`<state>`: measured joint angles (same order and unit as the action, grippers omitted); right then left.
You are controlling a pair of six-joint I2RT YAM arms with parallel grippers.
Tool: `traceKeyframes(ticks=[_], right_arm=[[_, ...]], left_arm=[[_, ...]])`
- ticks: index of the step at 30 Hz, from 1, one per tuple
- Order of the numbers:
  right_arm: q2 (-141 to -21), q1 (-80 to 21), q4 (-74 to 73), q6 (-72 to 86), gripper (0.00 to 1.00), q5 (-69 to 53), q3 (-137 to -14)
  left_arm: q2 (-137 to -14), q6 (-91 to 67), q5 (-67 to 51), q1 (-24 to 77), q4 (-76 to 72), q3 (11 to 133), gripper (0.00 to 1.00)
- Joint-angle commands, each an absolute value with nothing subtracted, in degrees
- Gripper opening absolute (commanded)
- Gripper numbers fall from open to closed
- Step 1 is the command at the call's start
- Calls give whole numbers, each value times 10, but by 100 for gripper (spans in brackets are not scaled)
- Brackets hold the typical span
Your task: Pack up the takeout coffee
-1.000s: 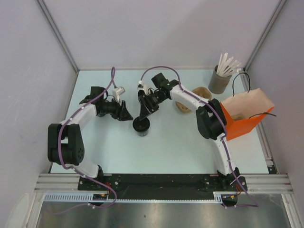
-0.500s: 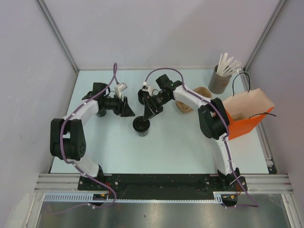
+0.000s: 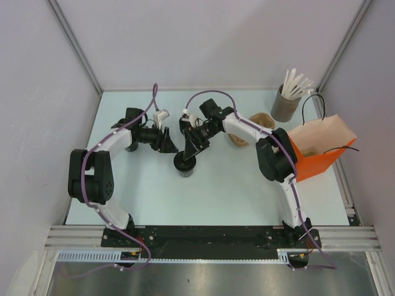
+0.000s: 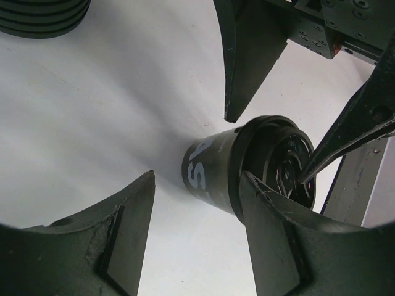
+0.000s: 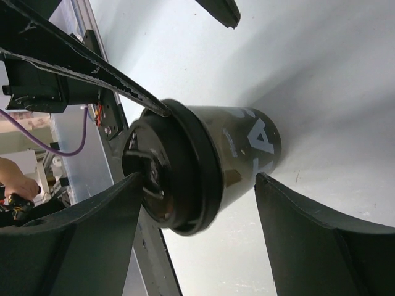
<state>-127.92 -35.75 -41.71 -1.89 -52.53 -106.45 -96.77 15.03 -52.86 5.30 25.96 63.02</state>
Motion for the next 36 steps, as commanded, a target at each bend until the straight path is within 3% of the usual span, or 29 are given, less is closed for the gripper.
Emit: traceKeyframes(ticks=[1, 13, 30, 36], right_arm=[[-1248, -359, -408, -13, 78, -529, -1065], [-1253, -365, -417, -33, 61, -514, -1049], [-1313, -369, -472, -85, 70, -531, -1185], [-1288, -367, -492, -105, 73, -510, -1166]], left_arm=[[-969, 161, -550, 58, 249, 652, 62], [-971, 149, -587, 60, 243, 664, 63], [-969, 163, -586, 66, 253, 654, 62], [-964, 170, -581, 66, 255, 647, 62]])
